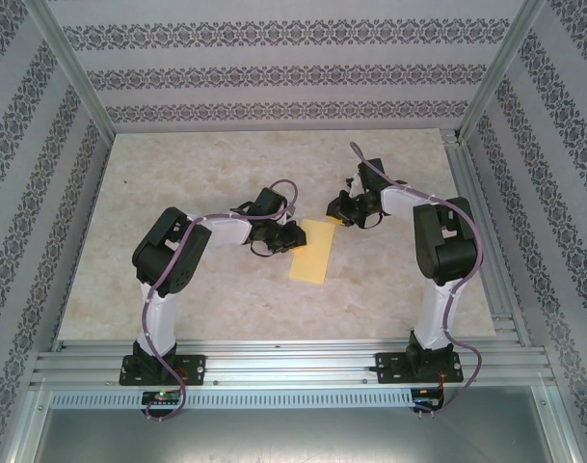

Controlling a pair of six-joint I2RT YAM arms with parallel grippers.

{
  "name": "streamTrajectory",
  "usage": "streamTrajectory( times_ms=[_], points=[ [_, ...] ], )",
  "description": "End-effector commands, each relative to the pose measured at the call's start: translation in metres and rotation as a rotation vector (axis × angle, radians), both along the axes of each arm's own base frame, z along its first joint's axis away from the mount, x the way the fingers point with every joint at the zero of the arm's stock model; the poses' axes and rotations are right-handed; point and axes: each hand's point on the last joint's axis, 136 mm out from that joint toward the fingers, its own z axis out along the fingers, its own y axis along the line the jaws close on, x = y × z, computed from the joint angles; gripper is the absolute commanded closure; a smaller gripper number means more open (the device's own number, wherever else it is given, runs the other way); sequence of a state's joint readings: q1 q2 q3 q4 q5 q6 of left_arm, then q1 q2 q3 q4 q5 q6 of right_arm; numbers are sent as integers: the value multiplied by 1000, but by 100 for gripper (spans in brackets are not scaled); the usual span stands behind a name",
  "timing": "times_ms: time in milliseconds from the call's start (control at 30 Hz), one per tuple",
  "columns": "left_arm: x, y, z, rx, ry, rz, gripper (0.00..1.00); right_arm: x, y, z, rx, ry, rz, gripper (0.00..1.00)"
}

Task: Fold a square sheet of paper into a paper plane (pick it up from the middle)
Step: Fold the square sheet of paper in half at the center of the table.

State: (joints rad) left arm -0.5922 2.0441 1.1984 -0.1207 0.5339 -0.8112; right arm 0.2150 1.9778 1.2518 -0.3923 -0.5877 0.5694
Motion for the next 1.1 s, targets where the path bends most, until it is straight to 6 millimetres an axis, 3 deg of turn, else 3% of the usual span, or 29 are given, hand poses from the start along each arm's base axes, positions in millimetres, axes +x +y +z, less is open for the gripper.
streamTrajectory(
  times_ms=[0,167,300,400,600,733,867,1067],
  points=[
    [-19,9,-40,107,69,-22,79,4,-3,-3,-18,-12,4,82],
    [-21,10,-42,112,72,-24,79,-1,-11,-36,-67,48,-10,82],
    [-21,10,-42,110,74,-23,79,-5,-15,-50,-90,79,-13,83],
    [-21,11,-42,111,73,-24,79,-4,-16,-43,-90,74,-12,83],
    [-21,11,-41,110,73,-22,79,5,-9,6,-31,-16,1,83],
    [-19,10,-39,106,68,-21,79,-3,-7,28,-3,-59,-5,82],
    [-19,9,-39,103,66,-21,79,-15,-1,21,24,-37,-1,82],
    [-19,9,-40,103,67,-21,79,-34,4,-14,21,29,-1,82]
  ],
)
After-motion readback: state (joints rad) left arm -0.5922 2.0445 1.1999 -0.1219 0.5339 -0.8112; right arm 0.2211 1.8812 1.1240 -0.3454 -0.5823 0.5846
